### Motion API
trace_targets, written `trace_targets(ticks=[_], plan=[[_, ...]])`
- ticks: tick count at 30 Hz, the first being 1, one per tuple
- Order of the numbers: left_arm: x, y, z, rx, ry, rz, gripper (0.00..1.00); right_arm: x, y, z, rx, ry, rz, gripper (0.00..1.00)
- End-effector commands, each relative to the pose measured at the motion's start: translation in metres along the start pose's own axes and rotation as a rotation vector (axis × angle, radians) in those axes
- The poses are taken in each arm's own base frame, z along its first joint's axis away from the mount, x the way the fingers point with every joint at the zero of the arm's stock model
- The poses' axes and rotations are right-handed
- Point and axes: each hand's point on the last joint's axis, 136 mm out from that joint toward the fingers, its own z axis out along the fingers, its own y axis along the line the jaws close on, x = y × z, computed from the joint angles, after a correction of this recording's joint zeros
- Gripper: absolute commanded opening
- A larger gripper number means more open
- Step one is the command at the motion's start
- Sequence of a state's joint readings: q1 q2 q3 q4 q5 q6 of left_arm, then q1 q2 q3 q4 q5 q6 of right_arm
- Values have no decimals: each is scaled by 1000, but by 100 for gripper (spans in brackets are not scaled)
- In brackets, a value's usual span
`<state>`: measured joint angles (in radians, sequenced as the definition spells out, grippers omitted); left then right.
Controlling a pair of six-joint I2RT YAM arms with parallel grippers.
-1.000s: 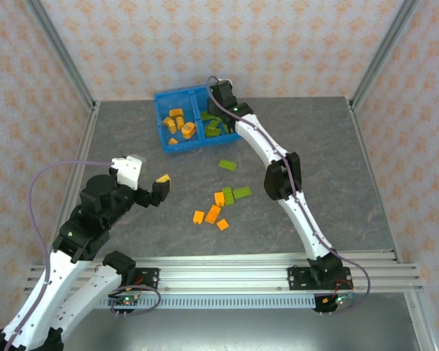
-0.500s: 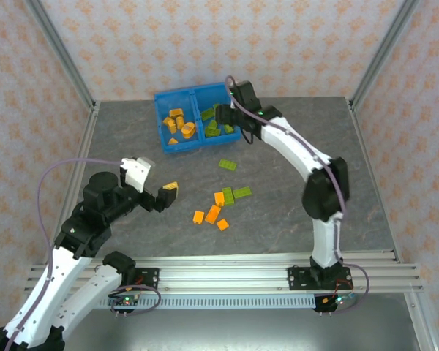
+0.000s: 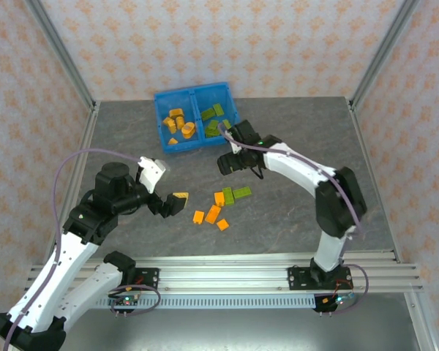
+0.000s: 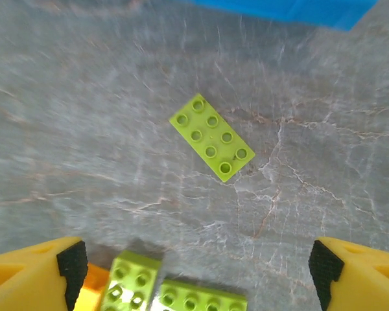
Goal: Sort the legos into containers by color
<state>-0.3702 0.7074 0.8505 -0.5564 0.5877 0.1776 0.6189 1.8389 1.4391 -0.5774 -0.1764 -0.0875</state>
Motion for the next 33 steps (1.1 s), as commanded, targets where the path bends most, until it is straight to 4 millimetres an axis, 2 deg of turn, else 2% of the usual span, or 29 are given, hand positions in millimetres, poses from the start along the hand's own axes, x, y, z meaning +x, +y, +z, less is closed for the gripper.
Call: trace_targets(ticks=[1, 9, 15, 23, 33], plan=[[-9, -3, -9, 4, -17, 21, 100, 2, -13, 17, 79, 89, -95, 90], [-8, -2, -11, -9, -19, 31, 100, -18, -15, 65, 100, 134, -146, 88], [-7, -2, -11, -11, -17, 30, 100, -8, -17, 91, 75, 197, -127, 78], [-8, -2, -11, -8, -19, 32, 100, 17, -17, 98, 64, 245, -107, 56], [-7, -1, -11, -13, -16, 31, 100, 38, -20, 100, 77, 286, -87, 40]])
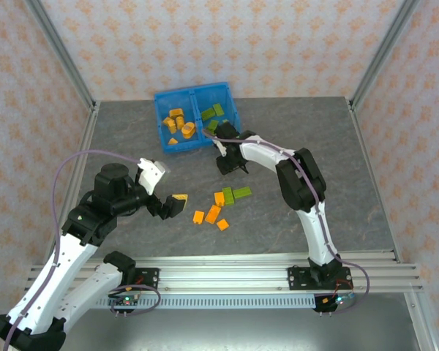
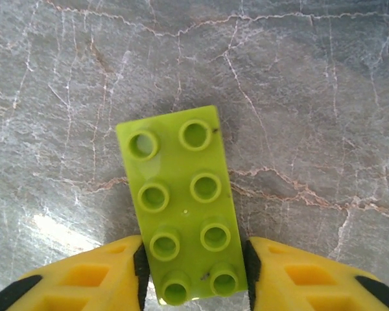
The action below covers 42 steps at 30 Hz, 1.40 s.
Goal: Sort the legos into containers by color
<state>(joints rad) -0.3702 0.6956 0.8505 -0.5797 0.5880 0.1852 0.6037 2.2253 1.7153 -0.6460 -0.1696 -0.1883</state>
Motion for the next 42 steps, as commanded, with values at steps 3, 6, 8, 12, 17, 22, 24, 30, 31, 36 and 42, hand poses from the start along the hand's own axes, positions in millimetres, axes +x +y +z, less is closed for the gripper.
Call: trace_targets(ticks=[3, 6, 8, 12, 17, 22, 24, 30, 31, 36, 42], plan=[[-11, 1, -8, -14, -26, 28, 100, 32, -8, 0, 38, 81, 16, 34], [-10, 0, -8, -9, -26, 28, 100, 22, -3, -16, 4, 19, 37, 32], [-11, -1, -8, -5, -26, 29, 100, 15, -1, -31, -10, -33, 51, 30], [-11, -4, -9, 10, -31, 34, 100, 3, 3, -67, -43, -145, 96, 29], [-14, -9, -11, 33, -51, 44, 100, -18, 8, -123, -96, -316, 151, 29], [-16, -11, -14, 38, -65, 51, 100, -59, -6, -181, -49, -522, 195, 29], [-16, -10, -15, 31, -66, 54, 100, -78, -15, -193, -7, -572, 208, 29], [-15, -7, -16, 7, -66, 54, 100, -139, -43, -173, 100, -558, 261, 29], [-15, -7, -16, 5, -66, 53, 100, -147, -49, -166, 120, -551, 273, 29], [-14, -4, -15, -6, -61, 50, 100, -188, -73, -127, 172, -538, 342, 29], [-14, 17, -18, -134, -60, 12, 100, -210, -79, -91, 124, -580, 373, 33]])
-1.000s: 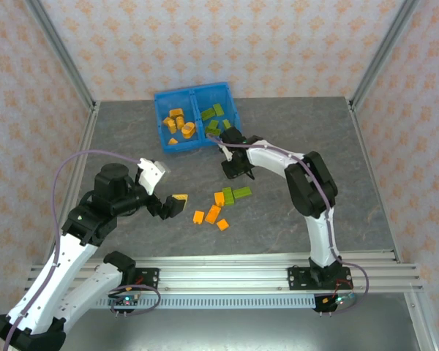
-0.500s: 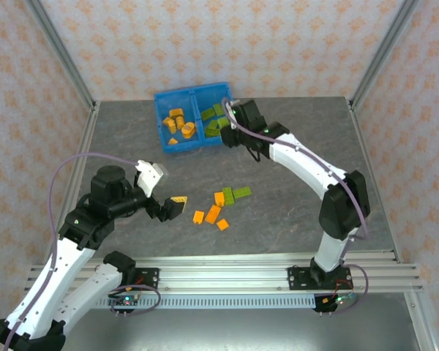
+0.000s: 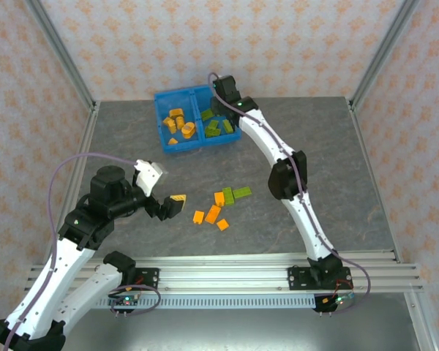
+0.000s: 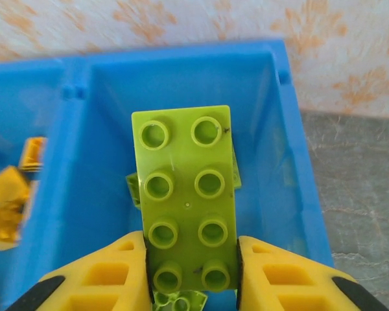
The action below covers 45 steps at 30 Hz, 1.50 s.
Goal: Sort the legos into containers by color
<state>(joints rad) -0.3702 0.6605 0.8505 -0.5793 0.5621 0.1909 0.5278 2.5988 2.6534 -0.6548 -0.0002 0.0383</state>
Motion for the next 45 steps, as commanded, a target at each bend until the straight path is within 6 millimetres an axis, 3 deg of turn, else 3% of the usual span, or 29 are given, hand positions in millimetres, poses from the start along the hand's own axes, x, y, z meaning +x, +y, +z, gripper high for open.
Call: trace_targets(ticks=[1, 6, 11, 14, 18, 23, 27, 29, 32, 35, 38, 40, 43, 45], plan=[[-12, 22, -10, -139, -39, -23, 100, -5, 0, -3, -13, -2, 34, 34], [-13, 32, -11, -195, -55, -44, 100, -14, 4, -12, -38, -17, 42, 45], [-11, 33, -11, -198, -38, -46, 100, -28, 5, -34, -54, -34, 44, 54], [-9, 34, -10, -198, -31, -48, 100, -35, 7, -54, -73, -33, 54, 53], [-5, 34, -6, -188, -4, -58, 100, -28, 9, -93, -104, 1, 81, 52], [-3, 26, 0, -130, 20, -54, 100, 25, 5, -157, -156, -13, 92, 54], [-1, 20, 6, -85, 30, -58, 100, 89, -8, -203, -165, 41, 106, 56], [-1, 20, 9, -74, 38, -62, 100, 134, -20, -216, -129, 97, 139, 57], [-1, 19, 13, -59, 48, -74, 100, 186, -54, -228, 51, 166, 369, 57], [1, 19, 16, -52, 64, -82, 100, 229, -57, -235, 150, 211, 643, 65], [1, 19, 15, -54, 68, -84, 100, 255, -40, -234, 213, 264, 780, 68], [1, 19, 14, -58, 65, -82, 100, 264, -40, -234, 306, 279, 795, 76], [1, 19, 11, -63, 55, -76, 100, 269, -51, -229, 443, 274, 796, 85], [0, 19, 9, -67, 47, -74, 100, 263, -47, -220, 449, 265, 777, 86]])
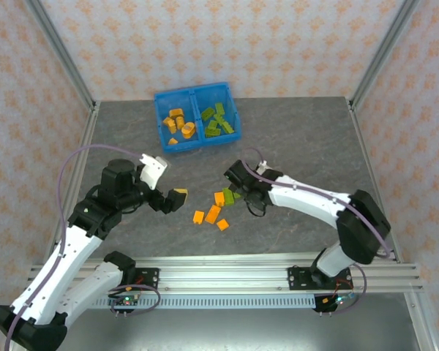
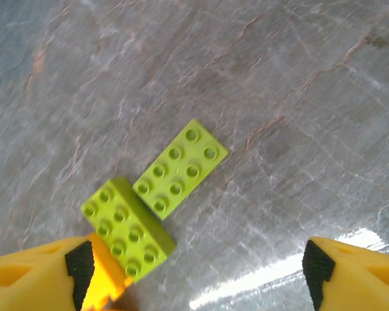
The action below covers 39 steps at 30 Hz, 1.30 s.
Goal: Sort the legos into containers by color
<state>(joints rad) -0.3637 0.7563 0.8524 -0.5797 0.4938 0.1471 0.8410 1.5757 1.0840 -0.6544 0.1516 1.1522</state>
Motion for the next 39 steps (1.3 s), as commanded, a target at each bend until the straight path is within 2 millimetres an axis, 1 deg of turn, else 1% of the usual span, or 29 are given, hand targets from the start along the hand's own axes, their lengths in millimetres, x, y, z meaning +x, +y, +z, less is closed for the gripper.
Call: trace_targets(ticks=[1, 2, 4, 8, 10, 15, 18, 22, 24, 25, 27, 30, 32, 36, 38, 39], plan=[[-14, -2, -13, -1, -49, 5, 100, -18, -5, 4, 93, -88, 108, 86], [-15, -2, -13, -1, -54, 6, 100, -17, 2, 7, 89, -80, 109, 86], [-15, -3, -13, 1, -53, 7, 100, -12, 8, 15, 114, -61, 115, 86], [-14, -3, -14, -1, -50, 7, 100, -3, 14, 34, 170, -26, 118, 85], [-14, -2, -14, -3, -52, 8, 100, 3, 14, 42, 190, 0, 127, 84], [-14, -3, -14, -1, -52, 7, 100, 17, 3, 60, 227, 33, 152, 82], [-14, -2, -14, -2, -52, 7, 100, 24, -4, 72, 255, 49, 137, 78], [-14, -2, -14, -3, -51, 7, 100, 33, -8, 83, 261, 76, 131, 70], [-14, -2, -13, -5, -48, 6, 100, 37, -11, 85, 265, 88, 138, 64], [-14, -2, -13, -5, -47, 6, 100, 38, -13, 86, 270, 89, 142, 64], [-14, -2, -13, -5, -48, 7, 100, 39, -19, 87, 276, 90, 154, 66], [-14, -1, -13, -6, -50, 8, 100, 35, -26, 90, 276, 92, 168, 76], [-14, -2, -13, -3, -48, 7, 100, 31, -30, 91, 275, 97, 196, 77], [-14, -2, -12, 0, -45, 6, 100, 28, -41, 91, 276, 112, 269, 71], [-13, -1, -12, -4, -42, 6, 100, 34, -45, 94, 287, 136, 292, 65], [-13, -1, -12, -5, -43, 6, 100, 39, -49, 96, 301, 153, 304, 59]])
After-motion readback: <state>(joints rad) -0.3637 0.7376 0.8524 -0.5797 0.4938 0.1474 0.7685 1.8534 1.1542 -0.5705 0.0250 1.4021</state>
